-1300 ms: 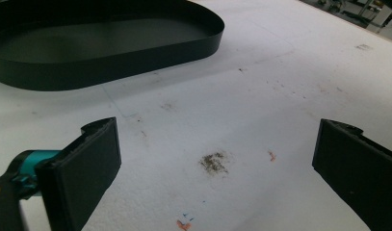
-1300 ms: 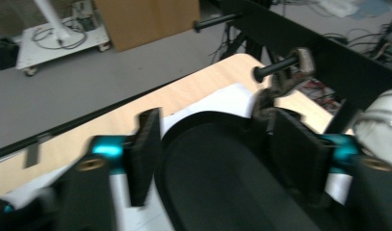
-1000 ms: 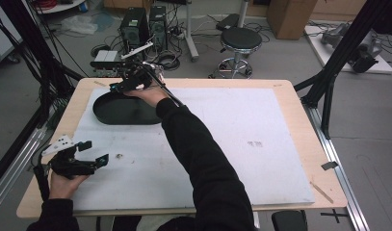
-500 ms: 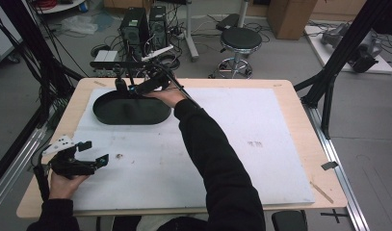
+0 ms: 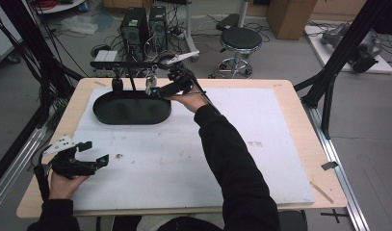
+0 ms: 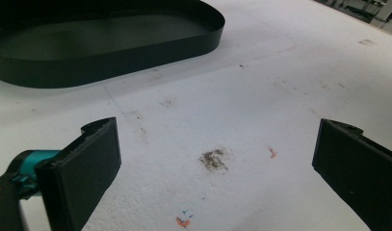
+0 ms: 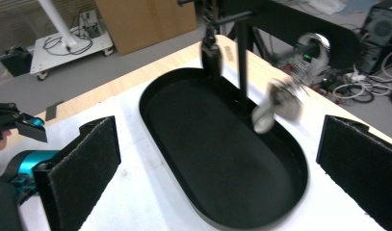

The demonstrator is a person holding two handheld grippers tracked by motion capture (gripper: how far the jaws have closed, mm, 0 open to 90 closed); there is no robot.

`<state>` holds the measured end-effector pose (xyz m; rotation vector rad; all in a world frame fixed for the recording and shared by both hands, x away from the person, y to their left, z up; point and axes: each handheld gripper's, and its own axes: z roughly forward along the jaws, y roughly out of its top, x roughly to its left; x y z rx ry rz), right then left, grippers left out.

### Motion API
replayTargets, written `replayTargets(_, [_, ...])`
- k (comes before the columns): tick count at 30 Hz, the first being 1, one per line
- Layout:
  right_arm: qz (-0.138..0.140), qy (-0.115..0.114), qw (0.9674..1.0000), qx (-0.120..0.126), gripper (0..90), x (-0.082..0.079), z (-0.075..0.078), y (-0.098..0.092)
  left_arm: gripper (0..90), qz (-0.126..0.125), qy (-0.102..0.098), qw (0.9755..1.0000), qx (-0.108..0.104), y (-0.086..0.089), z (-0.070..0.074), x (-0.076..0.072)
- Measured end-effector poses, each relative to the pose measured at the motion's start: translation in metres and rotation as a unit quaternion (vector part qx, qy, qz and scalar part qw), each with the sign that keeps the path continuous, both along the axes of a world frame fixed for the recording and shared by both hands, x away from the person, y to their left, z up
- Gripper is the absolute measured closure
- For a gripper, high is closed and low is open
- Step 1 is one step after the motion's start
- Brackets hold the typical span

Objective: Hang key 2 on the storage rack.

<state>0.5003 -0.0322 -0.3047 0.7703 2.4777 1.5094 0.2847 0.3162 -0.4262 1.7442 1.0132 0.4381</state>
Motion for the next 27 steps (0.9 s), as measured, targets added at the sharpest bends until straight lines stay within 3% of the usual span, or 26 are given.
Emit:
replayTargets(17, [-0.057,-0.006,0.9984,-0.002,0.8,-0.017,-0.001,-0.082,3.5,0.002,0.000,1.0000,-0.002,0.000,0.000,-0.001])
replayTargets(27, [-0.080,-0.002,0.9967,-0.008,0.8,-0.031,-0.006,-0.119,3.5,0.000,0.001,1.0000,0.002,-0.001,0.000,-0.001])
